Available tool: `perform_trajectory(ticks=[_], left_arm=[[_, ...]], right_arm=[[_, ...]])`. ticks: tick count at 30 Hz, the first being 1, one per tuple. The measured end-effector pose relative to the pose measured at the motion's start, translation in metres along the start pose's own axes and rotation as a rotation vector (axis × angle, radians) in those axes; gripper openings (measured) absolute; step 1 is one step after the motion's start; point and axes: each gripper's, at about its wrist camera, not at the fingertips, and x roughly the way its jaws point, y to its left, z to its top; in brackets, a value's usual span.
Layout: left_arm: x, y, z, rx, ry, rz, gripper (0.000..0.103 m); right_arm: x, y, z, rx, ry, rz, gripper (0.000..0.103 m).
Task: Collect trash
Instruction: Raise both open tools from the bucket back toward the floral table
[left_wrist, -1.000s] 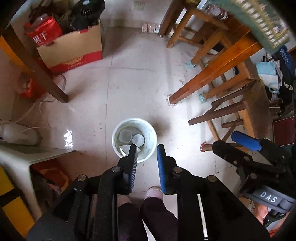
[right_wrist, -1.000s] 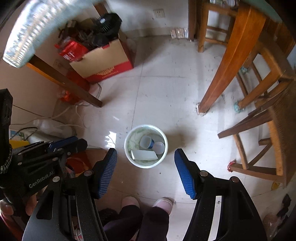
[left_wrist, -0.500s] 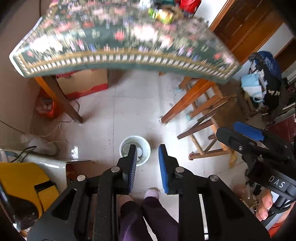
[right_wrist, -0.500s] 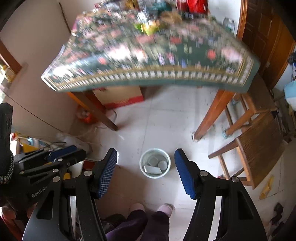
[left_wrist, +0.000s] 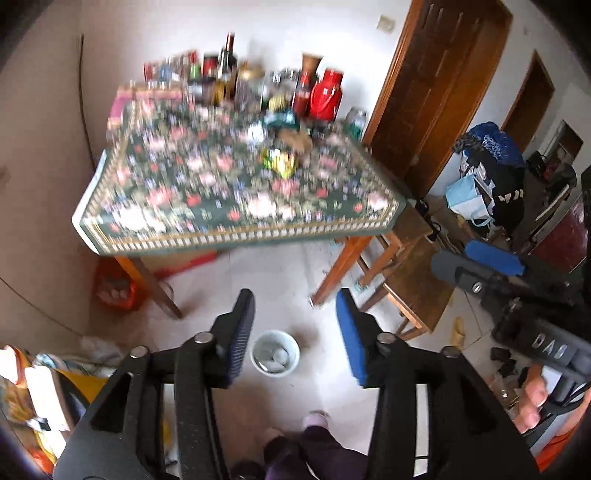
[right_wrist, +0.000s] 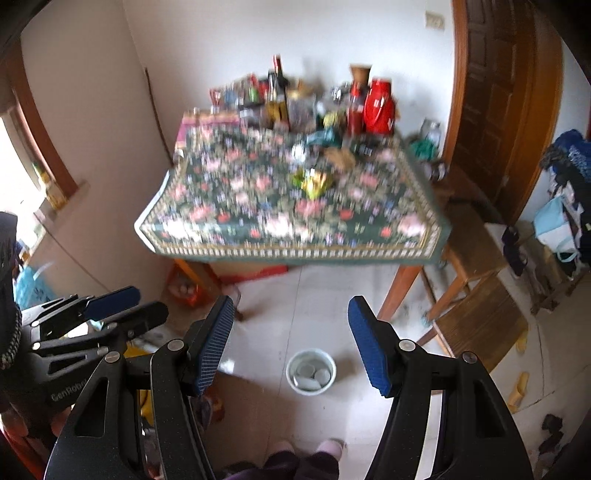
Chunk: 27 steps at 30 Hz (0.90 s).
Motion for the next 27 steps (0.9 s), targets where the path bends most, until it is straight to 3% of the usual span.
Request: perform_trajectory(ticks=[6, 11, 13, 15, 22, 27], left_arm=[[-0.058, -0.001, 0.013, 0.031, -0.117, -0.033, 0.058], [-0.086, 0.001, 0.023, 0.036, -0.213, -0.031, 0.070], [-0.090, 0.003, 0.029, 0.030, -0.237, -0.040, 0.082], [-0.091, 0.005, 0.032, 0.028, -0.256, -0.051, 0.088], [-0.065, 0.007, 0.057, 0.030, -0.258, -0.035, 0.088], [-0.028, 0.010, 0.092, 0.009, -0.247, 0.004, 0.088]], right_arm=[[-0.050, 0.012, 0.015, 0.000, -0.130, -0.043, 0.065], [-0.082, 0.016, 0.023, 0.006, -0.251, -0.065, 0.085], [-0.086, 0.016, 0.026, 0.008, -0.278, -0.080, 0.093], [-0.085, 0.014, 0.030, 0.015, -0.301, -0.102, 0.095], [-0.058, -0.004, 0.049, 0.042, -0.277, -0.091, 0.096], [-0.026, -0.023, 0.078, 0.034, -0.261, -0.070, 0.096]])
